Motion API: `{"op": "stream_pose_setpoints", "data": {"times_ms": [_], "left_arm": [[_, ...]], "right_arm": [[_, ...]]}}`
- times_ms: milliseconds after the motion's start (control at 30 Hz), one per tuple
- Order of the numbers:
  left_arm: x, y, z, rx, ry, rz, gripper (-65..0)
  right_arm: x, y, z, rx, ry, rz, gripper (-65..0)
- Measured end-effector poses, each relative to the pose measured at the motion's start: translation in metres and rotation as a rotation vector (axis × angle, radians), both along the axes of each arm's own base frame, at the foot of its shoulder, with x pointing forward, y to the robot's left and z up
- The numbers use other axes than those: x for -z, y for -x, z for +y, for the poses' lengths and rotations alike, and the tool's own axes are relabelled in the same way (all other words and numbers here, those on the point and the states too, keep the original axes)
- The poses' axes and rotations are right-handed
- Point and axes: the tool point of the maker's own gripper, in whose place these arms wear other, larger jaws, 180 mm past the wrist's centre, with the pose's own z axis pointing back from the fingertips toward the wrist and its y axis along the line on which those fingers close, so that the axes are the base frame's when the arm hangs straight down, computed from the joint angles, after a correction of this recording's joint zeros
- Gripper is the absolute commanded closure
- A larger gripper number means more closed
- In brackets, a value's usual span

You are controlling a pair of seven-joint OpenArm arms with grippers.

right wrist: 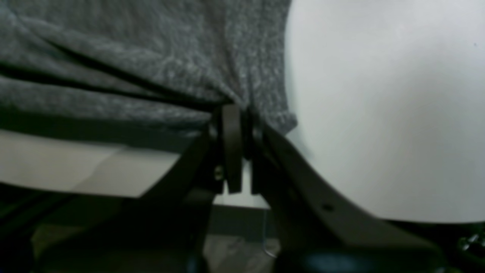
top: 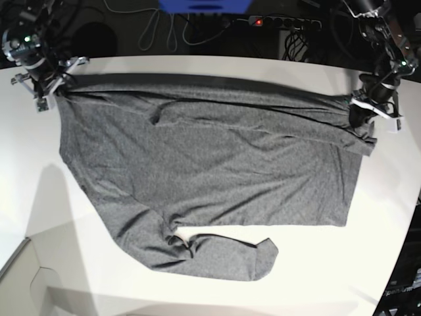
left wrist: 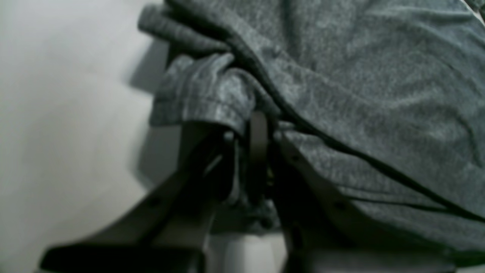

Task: Layout the t-shirt on the table in an organized manner, then fold the t-shirt properly
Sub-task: 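Drag the shirt edge with both grippers to spread the shirt flat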

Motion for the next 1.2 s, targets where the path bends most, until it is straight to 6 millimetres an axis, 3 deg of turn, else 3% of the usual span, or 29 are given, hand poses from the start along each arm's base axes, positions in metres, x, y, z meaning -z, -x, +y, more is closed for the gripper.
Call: {"op": "stream_pose_setpoints", "data": {"times_ms": [167, 400, 567, 1033, 1200], "left_arm": [[-0.002, 0.013, 0.000, 0.012, -0.025, 0.012, -0.2], [0.000, 0.022, 0.000, 0.016, -0.032, 0.028, -0.2], [-0.006, 0.028, 0.020, -0.045, -0.044, 0.014, -0.2], [0.000, 0.032, 0.019, -0.034, -0.037, 0.055, -0.5], [0.012, 0.044, 0.014, -0.002, -0.024, 0.157, -0.5]], "right_arm": [[0.004, 0.020, 0.003, -0.003, 0.005, 0.042, 0.0], [0.007, 0.029, 0.003, -0.004, 0.002, 0.062, 0.0], [0.012, 0.036, 0.009, 0.014, -0.019, 0.074, 0.0], [0.015, 0.039, 0.014, 0.023, -0.034, 0.077, -0.2], [0.016, 0.042, 0.014, 0.023, -0.034, 0.084, -12.6]]}}
